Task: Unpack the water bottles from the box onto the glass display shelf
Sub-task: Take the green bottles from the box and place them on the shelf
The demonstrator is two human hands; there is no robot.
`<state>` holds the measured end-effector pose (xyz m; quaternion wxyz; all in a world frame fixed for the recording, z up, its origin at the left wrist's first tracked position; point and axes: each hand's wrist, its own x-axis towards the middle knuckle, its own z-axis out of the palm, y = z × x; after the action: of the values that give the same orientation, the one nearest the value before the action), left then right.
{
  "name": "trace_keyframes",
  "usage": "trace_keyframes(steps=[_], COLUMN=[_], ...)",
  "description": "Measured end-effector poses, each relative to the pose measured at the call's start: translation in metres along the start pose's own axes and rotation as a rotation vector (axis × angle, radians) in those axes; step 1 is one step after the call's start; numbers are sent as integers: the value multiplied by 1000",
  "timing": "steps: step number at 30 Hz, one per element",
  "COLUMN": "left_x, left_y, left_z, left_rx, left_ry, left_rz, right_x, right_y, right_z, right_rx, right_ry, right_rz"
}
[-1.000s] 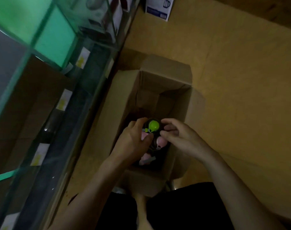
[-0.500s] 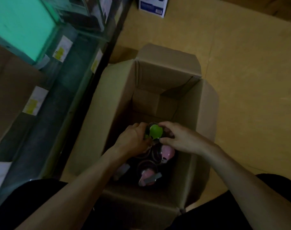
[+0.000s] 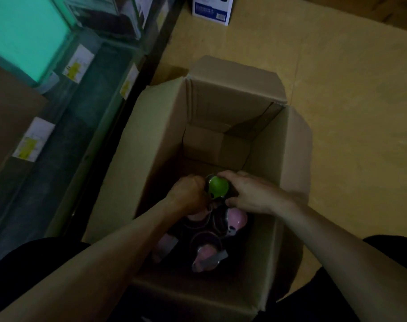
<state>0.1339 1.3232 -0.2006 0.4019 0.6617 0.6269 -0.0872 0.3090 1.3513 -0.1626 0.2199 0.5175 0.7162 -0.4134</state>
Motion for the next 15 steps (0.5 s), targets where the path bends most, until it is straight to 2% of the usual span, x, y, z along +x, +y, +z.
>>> trace_keyframes(steps=[8,15], left_x=[-1,5], left_y=[-8,-10], left_z=[1,-15], left_rx=[-99,-455], left_ry=[9,60], left_rz=[33,89], right_x=[10,15], right_y=[-3,-5], right_z=[2,-6], right_rx=[-40,-31], right_ry=[-30,69], right_rz=[7,22])
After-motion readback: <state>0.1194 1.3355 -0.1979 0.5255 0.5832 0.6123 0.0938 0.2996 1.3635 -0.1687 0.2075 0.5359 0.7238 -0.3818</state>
